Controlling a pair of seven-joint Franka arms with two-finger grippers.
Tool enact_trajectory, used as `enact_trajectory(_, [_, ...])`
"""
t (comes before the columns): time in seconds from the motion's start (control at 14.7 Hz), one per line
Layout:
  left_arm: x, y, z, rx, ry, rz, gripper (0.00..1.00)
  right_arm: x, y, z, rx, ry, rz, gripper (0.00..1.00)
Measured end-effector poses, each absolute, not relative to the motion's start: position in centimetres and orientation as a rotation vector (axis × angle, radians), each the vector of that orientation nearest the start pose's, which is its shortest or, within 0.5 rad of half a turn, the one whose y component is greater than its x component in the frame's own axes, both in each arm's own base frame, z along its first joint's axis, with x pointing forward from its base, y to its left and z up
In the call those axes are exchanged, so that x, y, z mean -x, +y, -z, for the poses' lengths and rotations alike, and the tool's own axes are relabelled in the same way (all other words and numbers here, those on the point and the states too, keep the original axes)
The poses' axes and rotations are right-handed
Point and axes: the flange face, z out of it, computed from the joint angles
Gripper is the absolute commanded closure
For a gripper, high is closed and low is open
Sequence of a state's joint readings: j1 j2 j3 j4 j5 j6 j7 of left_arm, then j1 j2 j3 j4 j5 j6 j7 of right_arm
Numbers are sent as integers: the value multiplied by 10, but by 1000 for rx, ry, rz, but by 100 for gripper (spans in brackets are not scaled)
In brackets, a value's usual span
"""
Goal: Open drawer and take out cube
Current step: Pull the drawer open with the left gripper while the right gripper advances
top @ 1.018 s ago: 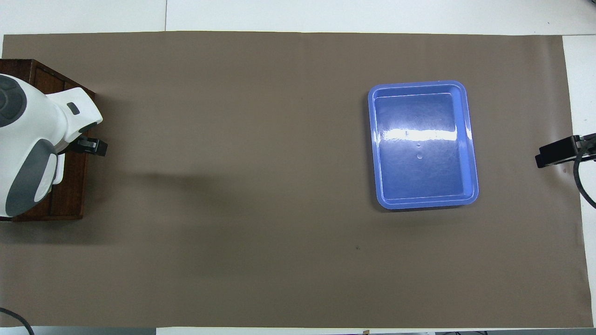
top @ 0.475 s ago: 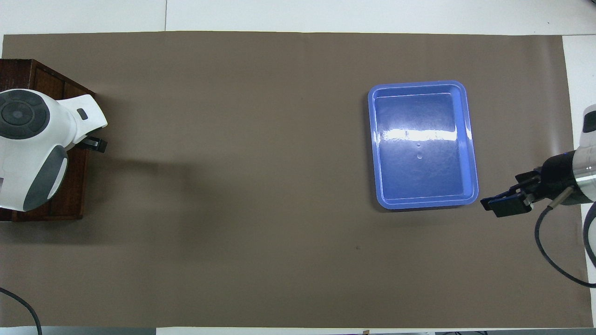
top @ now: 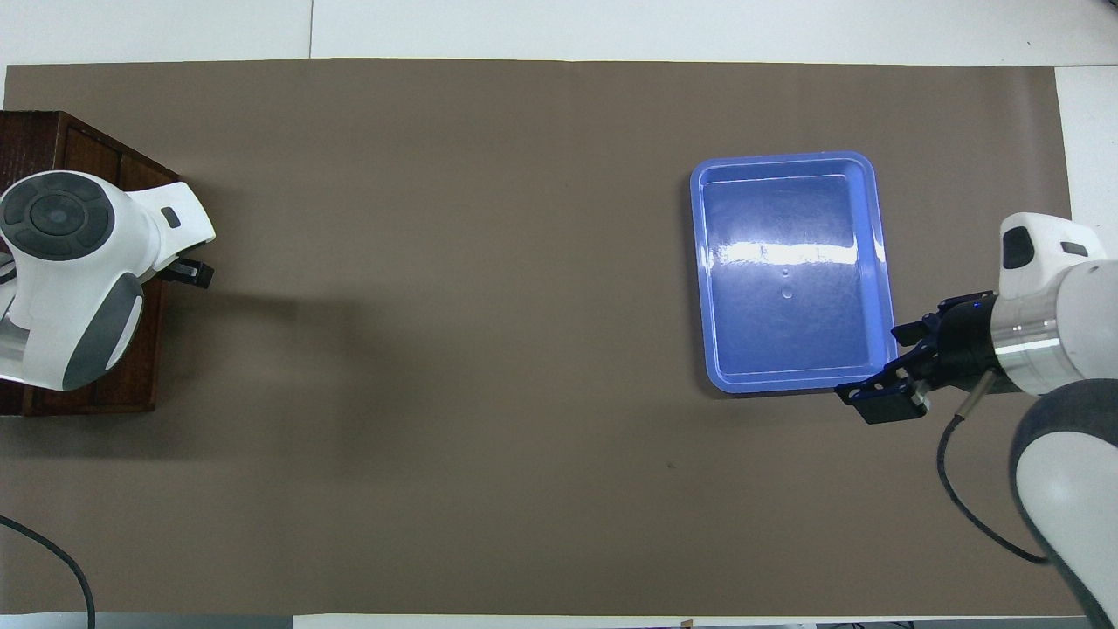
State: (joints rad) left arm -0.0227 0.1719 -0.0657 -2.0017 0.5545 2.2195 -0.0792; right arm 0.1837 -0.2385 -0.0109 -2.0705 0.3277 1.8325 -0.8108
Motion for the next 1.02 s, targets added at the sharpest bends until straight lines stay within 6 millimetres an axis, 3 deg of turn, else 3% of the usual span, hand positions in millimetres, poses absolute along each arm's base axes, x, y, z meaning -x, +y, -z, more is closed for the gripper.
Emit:
enact_trajectory(0.27, [-588,-85,-386,2728,345,129,0,-467,146,-539,2384,-1381,207,0])
enact_trajectory(0.48, [-589,-98,-392,2799,244,145,0,-462,166,-539,2235,-1491,263,0])
enact_trajectory(0.75, [-583,-132,-392,2837,178,170,0,-460,188,-533,2129,-1565,337,0])
enact_trajectory(1.02, [-581,-143,-394,2858,161,165,0,-461,190,-531,2128,-1567,337,0])
